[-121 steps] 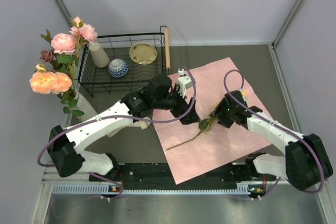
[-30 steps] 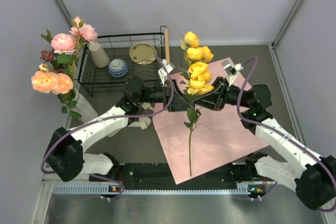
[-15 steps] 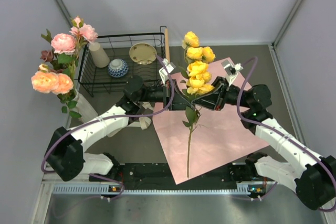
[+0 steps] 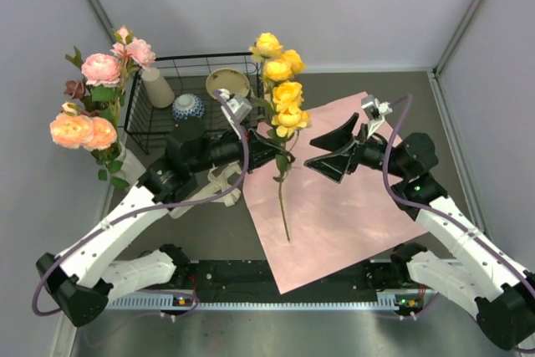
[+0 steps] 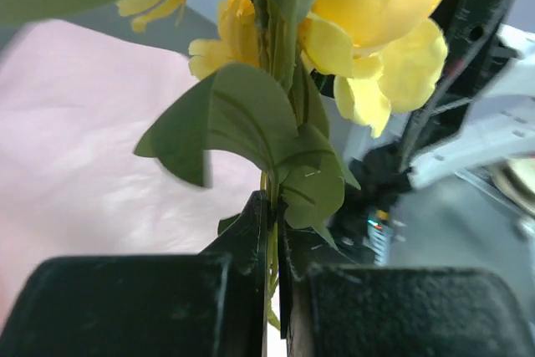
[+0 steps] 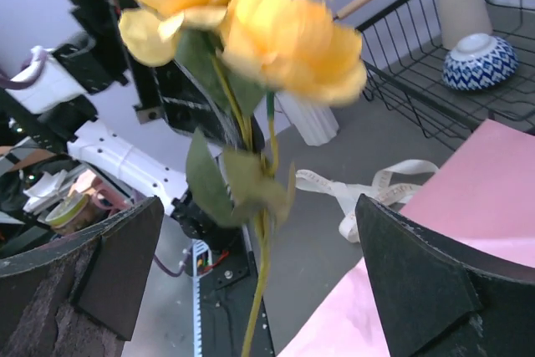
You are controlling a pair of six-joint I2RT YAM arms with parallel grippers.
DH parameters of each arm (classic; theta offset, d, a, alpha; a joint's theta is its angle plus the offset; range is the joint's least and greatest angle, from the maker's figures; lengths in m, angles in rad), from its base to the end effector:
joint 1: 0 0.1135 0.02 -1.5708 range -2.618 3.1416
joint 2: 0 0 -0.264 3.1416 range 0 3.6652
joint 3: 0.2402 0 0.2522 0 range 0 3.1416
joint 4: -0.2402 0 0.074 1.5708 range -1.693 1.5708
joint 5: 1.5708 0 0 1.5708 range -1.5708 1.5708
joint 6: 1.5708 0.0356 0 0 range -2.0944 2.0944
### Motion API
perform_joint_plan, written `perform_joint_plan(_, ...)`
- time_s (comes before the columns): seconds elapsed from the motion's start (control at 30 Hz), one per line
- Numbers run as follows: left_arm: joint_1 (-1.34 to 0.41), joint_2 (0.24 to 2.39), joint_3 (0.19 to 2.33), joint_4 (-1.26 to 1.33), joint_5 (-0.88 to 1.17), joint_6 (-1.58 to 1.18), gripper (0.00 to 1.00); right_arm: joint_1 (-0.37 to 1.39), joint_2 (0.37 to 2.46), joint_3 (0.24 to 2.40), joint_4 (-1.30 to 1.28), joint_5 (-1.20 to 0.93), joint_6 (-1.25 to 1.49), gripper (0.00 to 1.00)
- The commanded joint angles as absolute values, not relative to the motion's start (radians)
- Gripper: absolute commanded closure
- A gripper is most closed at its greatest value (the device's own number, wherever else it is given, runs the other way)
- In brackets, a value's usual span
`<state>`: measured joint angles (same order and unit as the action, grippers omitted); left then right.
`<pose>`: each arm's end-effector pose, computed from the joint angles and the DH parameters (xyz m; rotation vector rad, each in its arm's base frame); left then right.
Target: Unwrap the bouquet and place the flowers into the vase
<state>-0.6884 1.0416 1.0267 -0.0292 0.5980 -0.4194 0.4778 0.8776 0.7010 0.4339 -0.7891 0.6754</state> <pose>0.1694 -0.1653 0.3932 0.7279 1.6243 -1.3069 0.1649 0.1139 0.3578 -0.6021 1.4385 1.4493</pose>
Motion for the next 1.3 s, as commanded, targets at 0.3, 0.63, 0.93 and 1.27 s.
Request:
perform_joint_plan(0.3,-0.680,0.776,1.325,-0.480,-0.246,0.156,1.00,0.488,0.885,0.759,0.278,-0.703,0.542,0.01)
perform_joint_plan(0.63,-0.680,0.736,1.428,-0.456,-0.676,0.492,1.00,0.488,0.890,0.752,0.262,-0.698,0.523,0.01)
perform_joint_plan(0.93,-0.680,0.677,1.266,-0.132,-0.828,0.722,1.00,0.486,0.884,0.747,0.252,-0.699,0.503,0.01)
perform_joint_plan(1.27,-0.680,0.650,1.181,-0.035,-0.769,0.779,1.00,0.488,0.859,0.724,0.250,-0.706,0.503,0.01)
